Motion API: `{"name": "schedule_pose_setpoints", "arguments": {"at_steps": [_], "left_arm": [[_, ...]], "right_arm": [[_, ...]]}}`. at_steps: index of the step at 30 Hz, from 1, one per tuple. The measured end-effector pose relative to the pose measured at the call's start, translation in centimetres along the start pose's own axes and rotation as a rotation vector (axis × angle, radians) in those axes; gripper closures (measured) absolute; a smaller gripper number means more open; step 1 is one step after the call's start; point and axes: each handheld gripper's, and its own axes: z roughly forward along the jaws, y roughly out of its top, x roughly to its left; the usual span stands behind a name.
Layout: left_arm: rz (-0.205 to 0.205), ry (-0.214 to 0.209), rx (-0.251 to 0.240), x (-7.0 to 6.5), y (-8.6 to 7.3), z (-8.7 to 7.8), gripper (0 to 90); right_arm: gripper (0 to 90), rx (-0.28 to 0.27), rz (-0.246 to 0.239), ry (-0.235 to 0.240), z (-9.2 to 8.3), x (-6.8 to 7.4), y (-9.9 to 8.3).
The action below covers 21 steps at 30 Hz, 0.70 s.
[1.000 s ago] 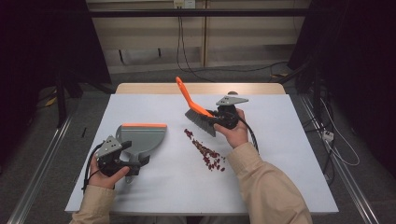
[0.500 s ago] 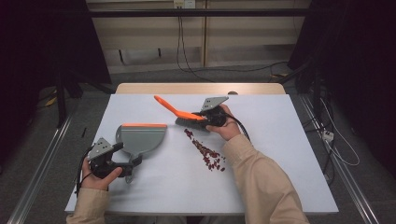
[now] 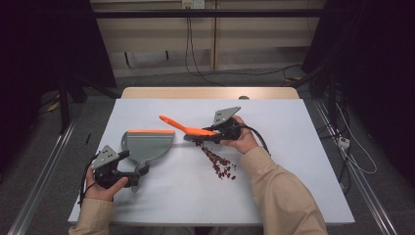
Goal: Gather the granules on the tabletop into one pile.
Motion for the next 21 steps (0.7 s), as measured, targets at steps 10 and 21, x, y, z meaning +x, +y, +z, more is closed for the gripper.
{"name": "schedule_pose_setpoints", "arguments": {"at_steps": [10, 21], "left_arm": [[-0.004, 0.001, 0.004, 0.0, 0.0, 0.0, 5.5], [0.003, -0.009, 0.012, -0.3, -0.1, 0.3, 5.5]], "right_arm": [[70.2, 0.016, -0.025, 0.053, -1.4, 1.3, -0.7], [69.7, 0.019, -0.046, 0.069, -2.7, 3.0, -1.5]]}}
